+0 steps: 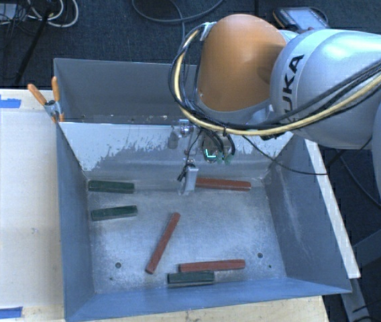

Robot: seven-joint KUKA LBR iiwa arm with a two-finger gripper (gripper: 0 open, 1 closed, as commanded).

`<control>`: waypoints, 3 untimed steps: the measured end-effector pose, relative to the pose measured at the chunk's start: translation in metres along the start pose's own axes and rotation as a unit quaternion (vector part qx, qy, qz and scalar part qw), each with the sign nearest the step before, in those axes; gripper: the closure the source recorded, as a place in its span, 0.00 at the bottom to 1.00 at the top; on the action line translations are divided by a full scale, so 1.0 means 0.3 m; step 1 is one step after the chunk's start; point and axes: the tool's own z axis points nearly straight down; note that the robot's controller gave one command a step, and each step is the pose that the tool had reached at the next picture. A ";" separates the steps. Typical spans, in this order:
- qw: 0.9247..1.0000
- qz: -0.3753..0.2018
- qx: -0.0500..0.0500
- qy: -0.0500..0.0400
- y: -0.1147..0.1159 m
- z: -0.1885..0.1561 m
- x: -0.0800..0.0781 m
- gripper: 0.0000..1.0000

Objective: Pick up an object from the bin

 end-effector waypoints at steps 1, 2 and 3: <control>1.000 0.001 0.000 -0.004 -0.002 -0.016 -0.005 0.00; 1.000 -0.021 -0.001 -0.006 0.193 0.277 0.044 0.00; 0.999 -0.051 0.001 -0.001 0.253 0.315 0.122 0.00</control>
Offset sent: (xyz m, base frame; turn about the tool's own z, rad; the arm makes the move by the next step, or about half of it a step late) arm -0.0307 0.1149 -0.1709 -0.0850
